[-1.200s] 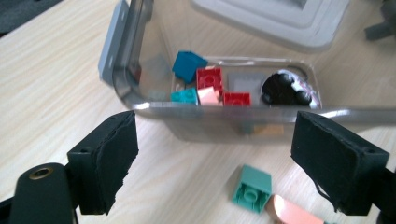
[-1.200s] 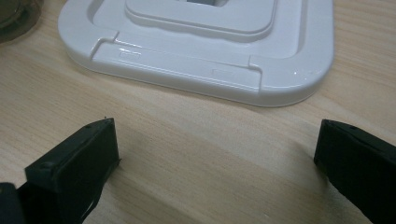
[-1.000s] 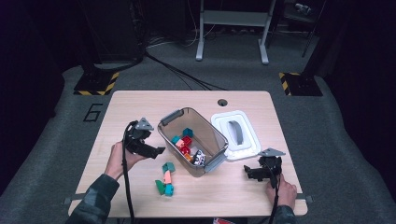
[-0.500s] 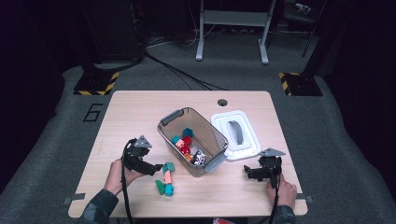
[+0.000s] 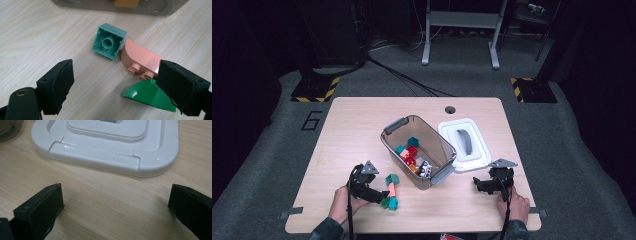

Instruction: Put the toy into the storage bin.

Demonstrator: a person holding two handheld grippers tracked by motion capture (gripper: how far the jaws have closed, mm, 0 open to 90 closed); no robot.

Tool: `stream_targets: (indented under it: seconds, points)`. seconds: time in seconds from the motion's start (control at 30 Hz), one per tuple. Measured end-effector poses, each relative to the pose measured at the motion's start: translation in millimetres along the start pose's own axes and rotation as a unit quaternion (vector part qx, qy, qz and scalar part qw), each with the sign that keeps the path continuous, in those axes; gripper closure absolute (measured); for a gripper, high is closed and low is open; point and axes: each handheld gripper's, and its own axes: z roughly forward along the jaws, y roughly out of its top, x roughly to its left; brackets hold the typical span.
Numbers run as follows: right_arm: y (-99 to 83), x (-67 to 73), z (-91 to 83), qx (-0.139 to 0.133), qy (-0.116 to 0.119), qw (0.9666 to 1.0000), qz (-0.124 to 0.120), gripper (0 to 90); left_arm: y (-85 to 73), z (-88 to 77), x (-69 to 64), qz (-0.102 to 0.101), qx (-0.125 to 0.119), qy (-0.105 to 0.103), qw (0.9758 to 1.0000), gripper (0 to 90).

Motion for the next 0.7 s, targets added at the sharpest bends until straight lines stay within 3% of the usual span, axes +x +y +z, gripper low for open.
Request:
stream_targets:
  seconds: [0.2, 0.43, 0.7]
  points:
    - [0.0, 0.0, 0.0, 0.0, 0.0, 1.0, 0.0, 0.0, -3.6, 5.9, -8.4, 0.005, 0.009, 0.0, 0.9999, 14.4]
    - [0.0, 0.0, 0.0, 0.0, 0.0, 1.0, 0.0, 0.0, -5.5, 2.7, -9.2, 0.028, 0.048, 0.0, 0.9984, 14.8]
    - [0.0, 0.0, 0.0, 0.0, 0.0, 1.0, 0.0, 0.0, -10.8, 0.0, -1.9, 0.02, 0.067, 0.017, 0.9974, 15.7]
